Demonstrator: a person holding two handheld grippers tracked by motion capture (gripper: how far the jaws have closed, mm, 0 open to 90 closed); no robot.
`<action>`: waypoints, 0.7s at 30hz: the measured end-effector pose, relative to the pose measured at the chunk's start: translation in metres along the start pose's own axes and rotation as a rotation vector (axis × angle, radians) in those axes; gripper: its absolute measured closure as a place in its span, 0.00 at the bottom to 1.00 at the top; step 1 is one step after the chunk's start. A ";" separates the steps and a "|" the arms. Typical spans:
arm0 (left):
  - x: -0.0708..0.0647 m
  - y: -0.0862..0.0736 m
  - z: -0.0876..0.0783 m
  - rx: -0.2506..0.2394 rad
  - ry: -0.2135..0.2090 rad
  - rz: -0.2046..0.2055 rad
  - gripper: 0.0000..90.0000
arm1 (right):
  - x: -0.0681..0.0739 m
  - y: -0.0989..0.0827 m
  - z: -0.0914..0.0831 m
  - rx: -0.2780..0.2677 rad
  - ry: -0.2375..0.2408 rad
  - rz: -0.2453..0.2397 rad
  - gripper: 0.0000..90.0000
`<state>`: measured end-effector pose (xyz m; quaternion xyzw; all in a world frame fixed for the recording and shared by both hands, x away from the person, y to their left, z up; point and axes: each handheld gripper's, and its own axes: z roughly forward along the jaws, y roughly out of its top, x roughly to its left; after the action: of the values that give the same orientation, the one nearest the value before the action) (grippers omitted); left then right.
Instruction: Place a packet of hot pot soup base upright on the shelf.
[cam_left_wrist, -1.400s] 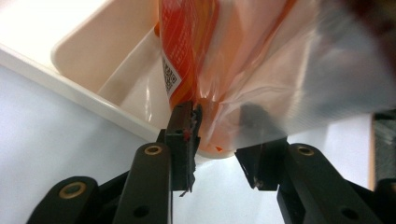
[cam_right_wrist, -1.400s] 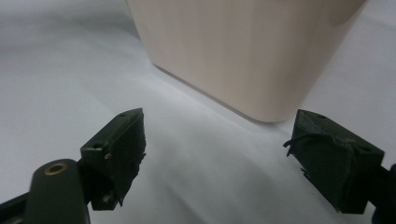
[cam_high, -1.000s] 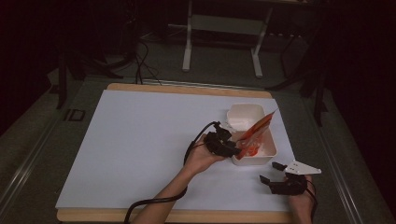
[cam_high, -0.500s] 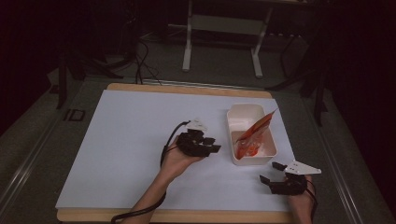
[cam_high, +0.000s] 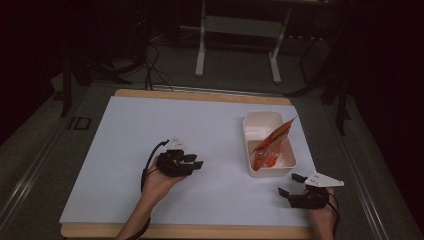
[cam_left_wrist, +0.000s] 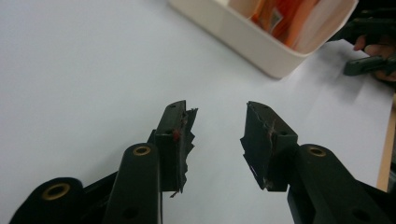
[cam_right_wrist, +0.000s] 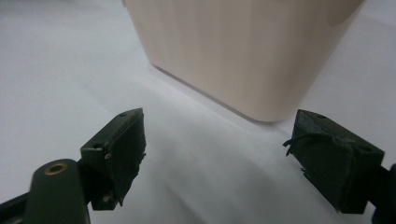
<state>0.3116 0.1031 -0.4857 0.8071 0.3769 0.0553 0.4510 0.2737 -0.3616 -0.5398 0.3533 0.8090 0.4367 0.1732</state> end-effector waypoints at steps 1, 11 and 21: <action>0.002 -0.002 -0.001 0.010 0.009 0.001 0.67 | 0.000 0.000 0.000 0.001 0.001 0.001 0.20; 0.009 -0.012 -0.010 0.014 0.018 -0.011 0.67 | 0.000 0.000 0.000 -0.001 0.006 0.001 0.20; 0.024 -0.015 -0.022 -0.020 0.062 -0.041 0.67 | 0.000 0.000 0.000 -0.001 0.008 0.001 0.20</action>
<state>0.3104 0.1387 -0.4904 0.7927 0.4065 0.0748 0.4482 0.2739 -0.3617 -0.5397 0.3518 0.8092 0.4387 0.1700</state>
